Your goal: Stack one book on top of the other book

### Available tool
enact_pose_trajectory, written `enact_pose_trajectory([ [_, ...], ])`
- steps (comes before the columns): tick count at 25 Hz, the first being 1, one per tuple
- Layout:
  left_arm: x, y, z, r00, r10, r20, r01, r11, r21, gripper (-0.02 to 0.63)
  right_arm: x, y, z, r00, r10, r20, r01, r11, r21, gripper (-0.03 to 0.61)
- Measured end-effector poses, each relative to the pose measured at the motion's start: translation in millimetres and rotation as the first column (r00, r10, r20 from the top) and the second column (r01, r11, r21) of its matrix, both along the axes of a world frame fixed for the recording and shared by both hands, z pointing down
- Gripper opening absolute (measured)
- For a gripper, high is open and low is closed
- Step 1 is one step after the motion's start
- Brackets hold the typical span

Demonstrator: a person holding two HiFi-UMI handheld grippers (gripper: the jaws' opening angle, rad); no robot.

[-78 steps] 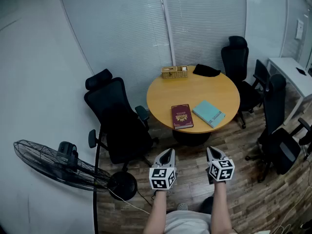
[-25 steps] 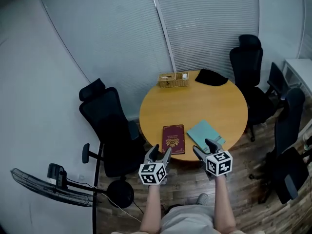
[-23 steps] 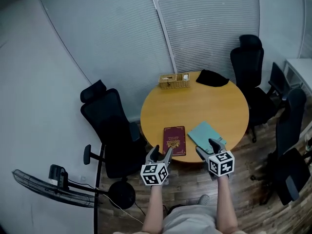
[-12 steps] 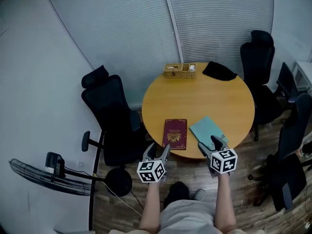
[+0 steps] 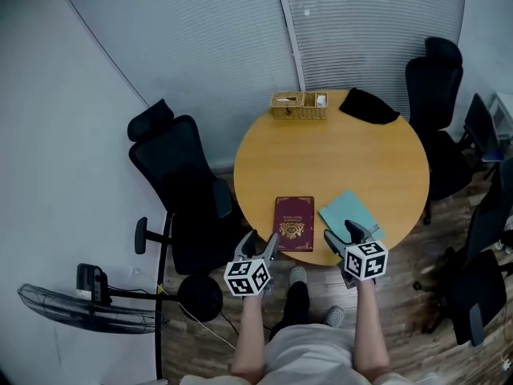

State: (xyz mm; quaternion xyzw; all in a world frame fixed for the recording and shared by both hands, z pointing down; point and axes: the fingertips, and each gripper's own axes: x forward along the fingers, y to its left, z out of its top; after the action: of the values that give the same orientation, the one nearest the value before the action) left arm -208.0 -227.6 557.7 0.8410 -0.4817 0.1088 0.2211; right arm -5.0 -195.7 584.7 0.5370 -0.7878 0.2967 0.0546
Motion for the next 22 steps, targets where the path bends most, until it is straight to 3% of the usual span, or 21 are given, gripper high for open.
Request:
enact_pose_trajectory([
  [4,-4,-34,12,0.999,-0.007,-0.036,0.006,0.999,-0.042,0.276,2,-32,7,1.000,0.015,-0.001,-0.015,1.000,-0.027,0.293],
  [13,13,-125,27,0.999,0.028,-0.040,-0.029,0.999,-0.041,0.276,1,-115,17,0.998,0.049,-0.034,-0.050,0.998,-0.034,0.293],
  [22,12,-147,114,0.999,0.048,0.006,-0.046,0.976,-0.213,0.276,-14,-152,82,0.996,0.082,-0.037,-0.086,0.984,-0.154,0.293],
])
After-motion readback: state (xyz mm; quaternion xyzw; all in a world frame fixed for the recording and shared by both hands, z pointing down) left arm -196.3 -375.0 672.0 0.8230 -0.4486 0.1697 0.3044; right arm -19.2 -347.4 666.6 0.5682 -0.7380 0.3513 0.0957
